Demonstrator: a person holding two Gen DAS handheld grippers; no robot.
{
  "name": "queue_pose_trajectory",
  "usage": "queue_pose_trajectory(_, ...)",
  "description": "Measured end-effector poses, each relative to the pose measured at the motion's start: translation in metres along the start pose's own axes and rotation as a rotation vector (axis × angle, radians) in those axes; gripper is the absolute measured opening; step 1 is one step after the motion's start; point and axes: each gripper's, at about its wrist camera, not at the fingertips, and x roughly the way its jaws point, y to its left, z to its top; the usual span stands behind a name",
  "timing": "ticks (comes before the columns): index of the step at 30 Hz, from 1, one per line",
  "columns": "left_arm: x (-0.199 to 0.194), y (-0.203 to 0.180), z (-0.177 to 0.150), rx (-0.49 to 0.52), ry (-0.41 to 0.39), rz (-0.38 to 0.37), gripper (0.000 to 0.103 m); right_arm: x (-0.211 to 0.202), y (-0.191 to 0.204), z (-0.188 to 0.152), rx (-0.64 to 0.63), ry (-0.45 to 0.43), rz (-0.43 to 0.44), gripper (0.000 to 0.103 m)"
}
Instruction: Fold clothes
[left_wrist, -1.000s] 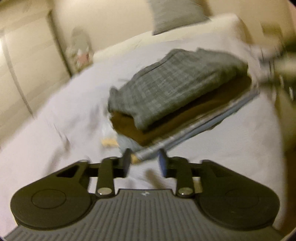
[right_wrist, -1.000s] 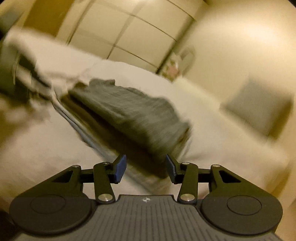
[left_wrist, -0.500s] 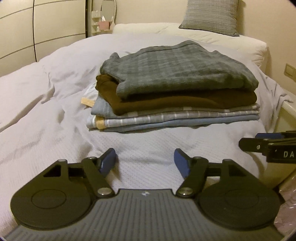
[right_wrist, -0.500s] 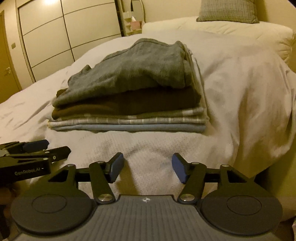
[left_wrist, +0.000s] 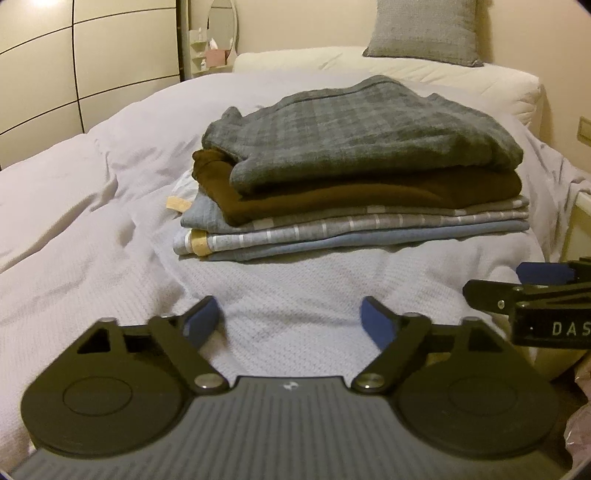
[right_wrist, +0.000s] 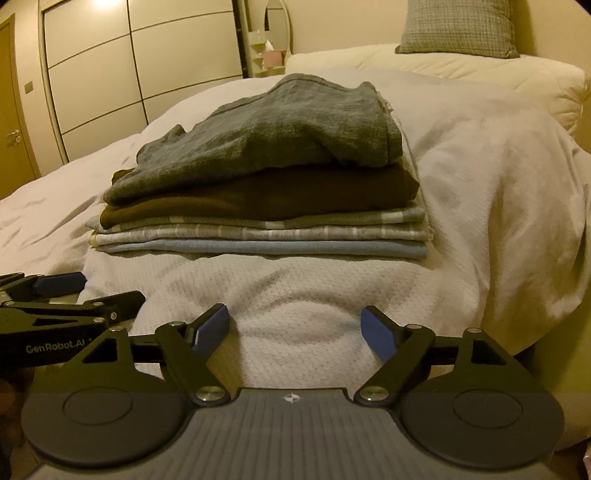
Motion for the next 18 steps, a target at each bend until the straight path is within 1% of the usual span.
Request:
queue_pose_trajectory(2,0.0016,-0.0012,0.0011,-0.003,0.011,0.010,0.095,0.0000,-0.0007,0.0003,-0.001,0.001,0.002,0.081)
queue_pose_trajectory(7,0.0041,-0.0033,0.0027,-0.014,0.031,0.028,0.101,0.0001,-0.0014,0.0016,0.000,0.007,0.008,0.081)
queue_pose_trajectory(11,0.0051,-0.0041,0.0037,-0.011,0.041,0.030,0.101,0.0002,-0.0011,0.0018,-0.002,0.012,0.011,0.088)
queue_pose_trajectory(18,0.0054,-0.0025,0.0042,-0.011,0.040,0.023,0.102,-0.0005,0.0005,0.0018,-0.004,0.016,0.005,0.088)
